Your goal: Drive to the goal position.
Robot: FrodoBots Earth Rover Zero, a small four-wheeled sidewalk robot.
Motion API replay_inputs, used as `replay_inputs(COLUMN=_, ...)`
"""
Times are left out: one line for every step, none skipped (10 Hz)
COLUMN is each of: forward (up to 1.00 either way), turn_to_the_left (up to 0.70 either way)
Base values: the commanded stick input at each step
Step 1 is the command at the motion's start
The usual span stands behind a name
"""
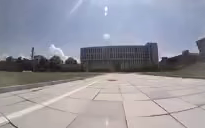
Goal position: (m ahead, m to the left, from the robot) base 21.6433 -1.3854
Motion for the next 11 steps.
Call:
replay_inputs(forward=0.50, turn_to_the_left=0.01)
replay_inputs(forward=0.50, turn_to_the_left=0.01)
replay_inputs(forward=0.50, turn_to_the_left=0.01)
replay_inputs(forward=0.50, turn_to_the_left=0.01)
replay_inputs(forward=0.50, turn_to_the_left=0.01)
replay_inputs(forward=0.50, turn_to_the_left=0.01)
replay_inputs(forward=0.50, turn_to_the_left=0.01)
replay_inputs(forward=0.50, turn_to_the_left=0.01)
replay_inputs(forward=0.50, turn_to_the_left=0.01)
replay_inputs(forward=0.50, turn_to_the_left=0.01)
replay_inputs(forward=0.50, turn_to_the_left=0.01)
